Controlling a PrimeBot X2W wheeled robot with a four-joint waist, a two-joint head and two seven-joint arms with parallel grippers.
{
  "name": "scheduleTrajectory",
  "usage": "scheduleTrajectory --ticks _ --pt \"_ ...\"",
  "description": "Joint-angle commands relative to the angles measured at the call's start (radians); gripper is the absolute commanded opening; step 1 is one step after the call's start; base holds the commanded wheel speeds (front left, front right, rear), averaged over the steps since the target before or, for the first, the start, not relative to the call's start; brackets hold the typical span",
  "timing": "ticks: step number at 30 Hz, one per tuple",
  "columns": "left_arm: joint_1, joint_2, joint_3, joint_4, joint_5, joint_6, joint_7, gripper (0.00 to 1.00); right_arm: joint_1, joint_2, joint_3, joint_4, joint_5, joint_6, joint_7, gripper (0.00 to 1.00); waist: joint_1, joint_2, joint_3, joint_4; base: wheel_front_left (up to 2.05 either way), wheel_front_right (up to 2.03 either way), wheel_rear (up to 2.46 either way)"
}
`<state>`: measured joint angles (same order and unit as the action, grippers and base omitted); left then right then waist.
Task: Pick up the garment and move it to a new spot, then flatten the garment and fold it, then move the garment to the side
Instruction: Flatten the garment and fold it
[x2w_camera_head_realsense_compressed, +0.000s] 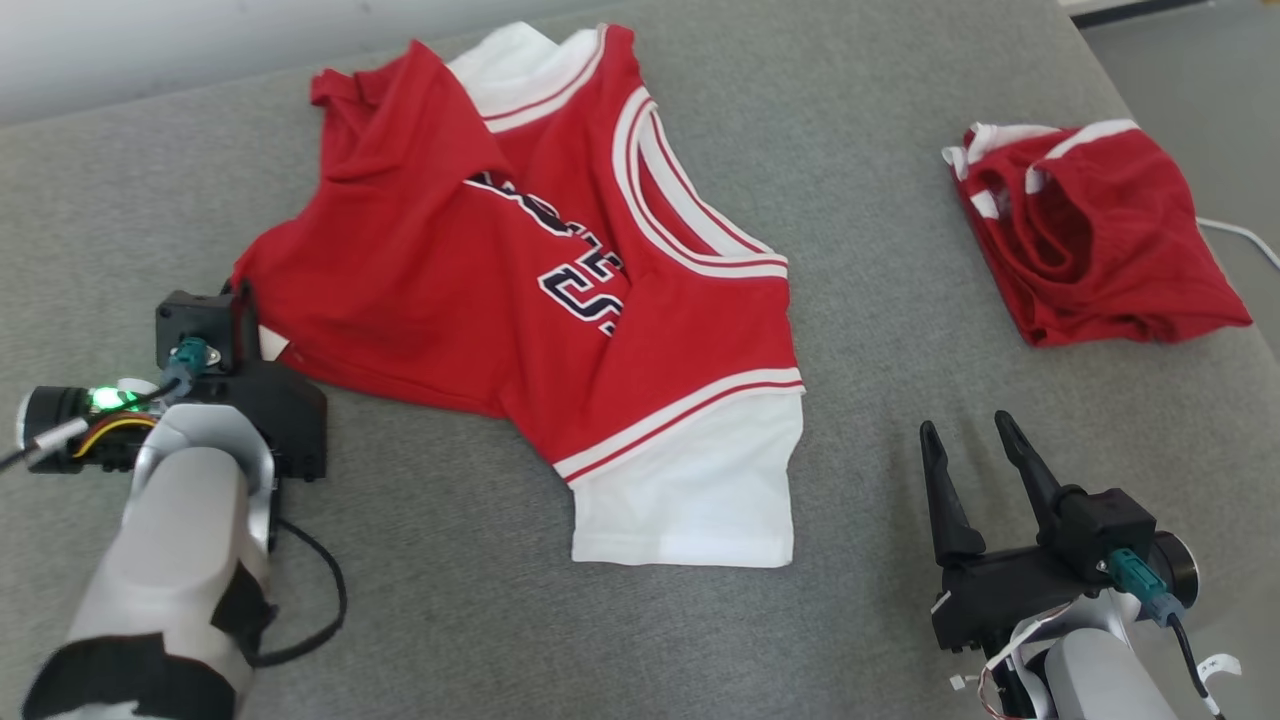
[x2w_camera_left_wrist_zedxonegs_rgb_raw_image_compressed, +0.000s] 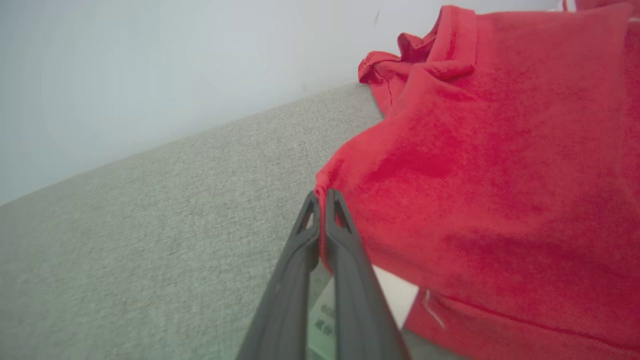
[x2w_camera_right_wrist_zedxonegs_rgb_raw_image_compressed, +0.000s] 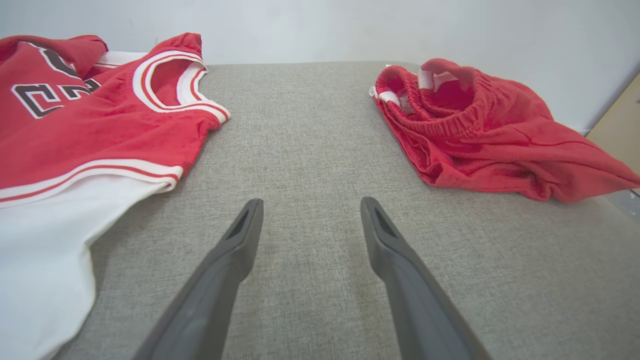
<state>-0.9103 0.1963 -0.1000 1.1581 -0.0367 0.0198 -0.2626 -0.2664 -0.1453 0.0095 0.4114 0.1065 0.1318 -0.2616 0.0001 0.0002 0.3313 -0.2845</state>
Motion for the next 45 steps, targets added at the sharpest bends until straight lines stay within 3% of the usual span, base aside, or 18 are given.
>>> scheduleTrajectory --ticks 1,6,17,29,30,31,32,45 --pt "0.043 -0.011 -0.001 -0.066 -0.005 0.012 -0.003 0.00 0.013 0.004 -0.005 0.010 0.004 -0.003 -0.004 1.00 -0.0001 -0.0002 -0.036 0.035 0.00 0.00 0.00" --pt "0.166 -0.021 0.017 -0.267 -0.023 0.033 -0.003 0.00 0.035 0.012 0.001 0.030 0.008 -0.003 -0.004 1.00 -0.0001 -0.0002 -0.103 0.096 0.00 0.00 0.00" --pt "0.475 -0.036 0.081 -0.543 -0.056 0.065 -0.003 0.00 0.090 0.036 0.023 0.084 0.011 -0.003 -0.004 1.00 -0.0001 -0.0002 -0.225 0.202 0.00 0.00 0.00" --pt "0.775 -0.099 0.167 -0.654 -0.081 0.105 -0.003 0.00 0.127 0.049 0.015 0.119 -0.010 -0.003 -0.004 1.00 -0.0001 -0.0002 -0.312 0.249 0.00 0.00 0.00" --pt "0.792 -0.104 0.172 -0.647 -0.082 0.107 -0.003 0.15 0.126 0.048 0.016 0.120 -0.009 -0.003 -0.004 1.00 -0.0001 -0.0002 -0.313 0.250 0.00 0.00 0.00" --pt "0.804 -0.108 0.179 -0.640 -0.084 0.112 -0.003 0.43 0.126 0.046 0.018 0.121 -0.007 -0.003 -0.004 1.00 -0.0001 -0.0002 -0.314 0.250 0.00 0.00 0.00" --pt "0.818 -0.113 0.185 -0.627 -0.089 0.114 -0.003 1.00 0.126 0.045 0.020 0.123 -0.005 -0.003 -0.004 1.00 -0.0001 -0.0002 -0.316 0.249 0.00 0.00 0.00" --pt "0.971 -0.142 0.186 -0.727 -0.050 0.129 -0.003 1.00 0.139 0.047 0.042 0.126 0.003 -0.003 -0.004 1.00 -0.0001 -0.0002 -0.331 0.262 0.00 0.00 0.00"
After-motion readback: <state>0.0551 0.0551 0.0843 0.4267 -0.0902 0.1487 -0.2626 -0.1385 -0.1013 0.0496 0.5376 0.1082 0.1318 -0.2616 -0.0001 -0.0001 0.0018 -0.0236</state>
